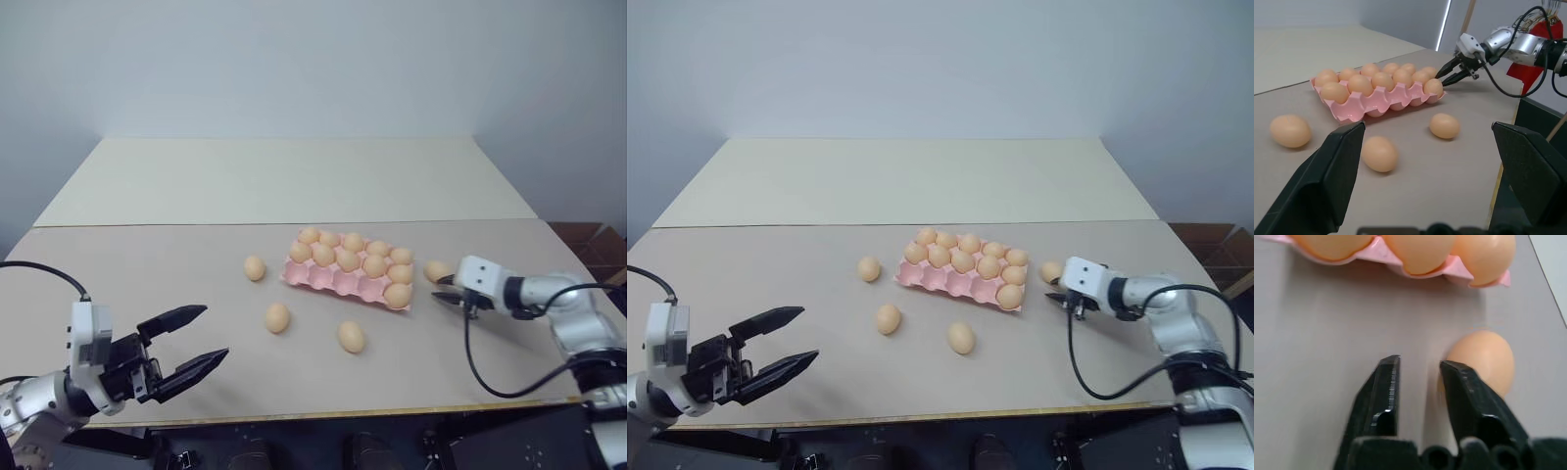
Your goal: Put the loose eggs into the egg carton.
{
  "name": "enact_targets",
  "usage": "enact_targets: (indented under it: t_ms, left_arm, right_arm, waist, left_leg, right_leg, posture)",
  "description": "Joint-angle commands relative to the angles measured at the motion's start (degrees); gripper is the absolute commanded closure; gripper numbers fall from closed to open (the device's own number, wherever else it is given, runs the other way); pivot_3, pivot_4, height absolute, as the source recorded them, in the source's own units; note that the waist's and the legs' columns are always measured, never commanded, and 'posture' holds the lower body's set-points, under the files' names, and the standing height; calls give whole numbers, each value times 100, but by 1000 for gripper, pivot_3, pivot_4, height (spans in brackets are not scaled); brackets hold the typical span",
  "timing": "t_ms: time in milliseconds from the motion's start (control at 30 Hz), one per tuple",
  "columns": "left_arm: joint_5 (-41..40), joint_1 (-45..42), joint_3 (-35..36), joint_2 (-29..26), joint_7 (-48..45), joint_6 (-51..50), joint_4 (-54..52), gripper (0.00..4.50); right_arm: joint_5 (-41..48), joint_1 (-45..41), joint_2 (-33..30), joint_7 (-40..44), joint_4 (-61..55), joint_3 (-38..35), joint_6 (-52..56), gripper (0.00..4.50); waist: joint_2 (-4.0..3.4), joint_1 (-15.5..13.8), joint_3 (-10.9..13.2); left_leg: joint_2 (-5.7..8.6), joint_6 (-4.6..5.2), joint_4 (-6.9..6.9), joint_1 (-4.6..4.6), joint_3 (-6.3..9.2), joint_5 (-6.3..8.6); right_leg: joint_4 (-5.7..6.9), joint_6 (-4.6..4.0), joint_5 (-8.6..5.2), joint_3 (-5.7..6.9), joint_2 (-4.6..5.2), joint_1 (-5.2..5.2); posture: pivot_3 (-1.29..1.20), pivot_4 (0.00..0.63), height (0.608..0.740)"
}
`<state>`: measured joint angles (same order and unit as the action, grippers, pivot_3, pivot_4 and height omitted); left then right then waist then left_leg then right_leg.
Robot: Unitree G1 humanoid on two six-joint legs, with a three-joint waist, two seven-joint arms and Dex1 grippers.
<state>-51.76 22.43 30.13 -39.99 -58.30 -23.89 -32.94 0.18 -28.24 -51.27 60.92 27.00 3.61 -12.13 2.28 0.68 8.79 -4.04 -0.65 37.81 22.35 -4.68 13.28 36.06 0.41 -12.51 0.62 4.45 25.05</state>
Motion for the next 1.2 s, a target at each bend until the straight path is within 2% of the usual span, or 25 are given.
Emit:
enact_targets:
  t_ms: [33,67,200,433,533,600,800,1033,1200]
  left_arm:
    - [-10,25,125,5,-60,135,-124,0]
    - [10,21,111,6,-56,147,-119,0]
    - [41,-71,58,-18,-42,147,-71,0]
    - [124,-254,8,-65,-63,124,54,0]
    - [158,-290,2,-77,-78,115,89,0]
    - [168,-313,6,-91,-84,112,111,0]
    - [174,-306,57,-85,-89,92,124,0]
    - [119,-322,65,-115,-104,20,159,0]
    - [140,-413,40,-192,-149,1,210,0]
  right_arm:
    - [141,-71,-200,-46,-237,-316,-87,1516]
    - [106,-140,-225,-106,-201,-340,-107,1269]
    - [40,-494,-161,-318,107,-373,-39,1269]
    - [-254,-1425,425,-706,1642,-131,252,1269]
    - [-307,-1911,603,-851,2479,-142,307,712]
    - [-532,-2173,669,-1262,3071,-49,146,39]
    - [-811,-2727,756,-2415,4258,-109,197,14]
    - [-384,-3032,967,-2363,4830,-708,768,14]
    - [-500,-3095,1031,-2335,4904,-777,763,14]
  waist:
    - [0,18,0]
    - [0,27,0]
    - [0,48,0]
    - [0,44,0]
    - [-1,40,1]
    - [-1,35,1]
    - [-1,43,1]
    - [-1,118,1]
    - [-2,186,1]
  left_leg:
    - [0,0,0,-2,0,0]
    - [-2,0,0,-5,-2,0]
    - [-4,0,0,-13,-7,0]
    - [-4,1,1,-9,-9,-1]
    - [-3,1,0,-2,-10,-1]
    - [-3,2,-1,2,-10,0]
    - [-2,2,-1,3,-11,0]
    - [-2,2,-1,1,-11,-1]
    - [-2,2,-1,1,-10,-1]
  right_leg:
    - [0,0,0,-1,0,-1]
    - [2,0,0,-2,-2,-1]
    - [10,-4,3,-8,-4,0]
    - [1,-5,6,-9,-5,-2]
    - [0,-9,10,-11,-5,3]
    - [-1,-18,16,-10,-5,7]
    - [-3,-19,16,-11,-3,7]
    - [-1,-9,21,-14,-4,6]
    - [1,8,29,-14,-4,6]
  posture:
    - [0,150,740]
    - [0,150,740]
    - [0,150,740]
    - [0,150,740]
    - [0,150,740]
    - [0,150,740]
    - [0,150,740]
    - [0,150,740]
    - [0,150,740]
